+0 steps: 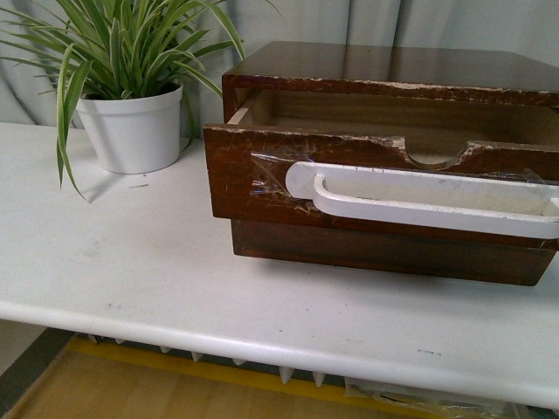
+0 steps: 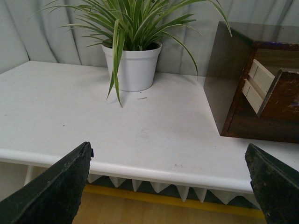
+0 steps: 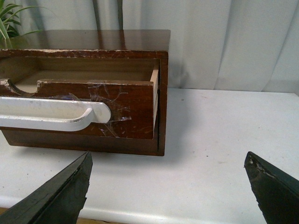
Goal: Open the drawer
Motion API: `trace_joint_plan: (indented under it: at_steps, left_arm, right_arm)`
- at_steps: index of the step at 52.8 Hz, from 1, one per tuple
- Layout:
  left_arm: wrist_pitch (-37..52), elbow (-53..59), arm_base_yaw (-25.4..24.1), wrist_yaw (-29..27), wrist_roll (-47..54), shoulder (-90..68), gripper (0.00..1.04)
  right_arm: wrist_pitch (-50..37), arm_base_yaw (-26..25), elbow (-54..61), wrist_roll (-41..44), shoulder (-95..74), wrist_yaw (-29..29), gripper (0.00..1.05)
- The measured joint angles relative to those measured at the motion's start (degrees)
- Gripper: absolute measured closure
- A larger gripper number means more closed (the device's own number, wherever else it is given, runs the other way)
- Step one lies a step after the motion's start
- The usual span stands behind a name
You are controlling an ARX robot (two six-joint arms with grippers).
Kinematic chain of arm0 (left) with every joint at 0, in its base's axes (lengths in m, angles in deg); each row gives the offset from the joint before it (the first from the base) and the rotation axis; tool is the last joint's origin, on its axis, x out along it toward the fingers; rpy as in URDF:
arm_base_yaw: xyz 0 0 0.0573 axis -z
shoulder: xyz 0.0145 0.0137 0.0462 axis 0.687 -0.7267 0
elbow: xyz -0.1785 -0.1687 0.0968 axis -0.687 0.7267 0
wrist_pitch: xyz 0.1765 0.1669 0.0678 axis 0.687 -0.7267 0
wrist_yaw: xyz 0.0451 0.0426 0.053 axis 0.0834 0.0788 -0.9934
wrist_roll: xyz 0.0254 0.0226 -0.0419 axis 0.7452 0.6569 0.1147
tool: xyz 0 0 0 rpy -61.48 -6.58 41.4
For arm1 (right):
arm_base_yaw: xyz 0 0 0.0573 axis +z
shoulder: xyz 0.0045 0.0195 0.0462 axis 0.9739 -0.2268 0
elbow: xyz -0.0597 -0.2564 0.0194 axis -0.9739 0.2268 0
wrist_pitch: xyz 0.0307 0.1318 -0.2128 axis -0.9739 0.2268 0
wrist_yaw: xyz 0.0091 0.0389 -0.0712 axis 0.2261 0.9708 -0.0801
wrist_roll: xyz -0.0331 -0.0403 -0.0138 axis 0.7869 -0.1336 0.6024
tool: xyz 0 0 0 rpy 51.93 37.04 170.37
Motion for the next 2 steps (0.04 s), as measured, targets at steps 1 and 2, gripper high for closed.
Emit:
trace_joint_plan:
  at_steps: [1, 2]
  left_arm:
    - [0.0, 0.0, 0.0, 0.0, 0.0, 0.0, 0.06]
    - [0.0, 0.0, 0.0, 0.0, 0.0, 0.0, 0.06]
  right_arm:
    - [0.0, 0.0, 0.0, 0.0, 0.0, 0.0, 0.09]
    - [0.0, 0.0, 0.0, 0.0, 0.0, 0.0, 0.09]
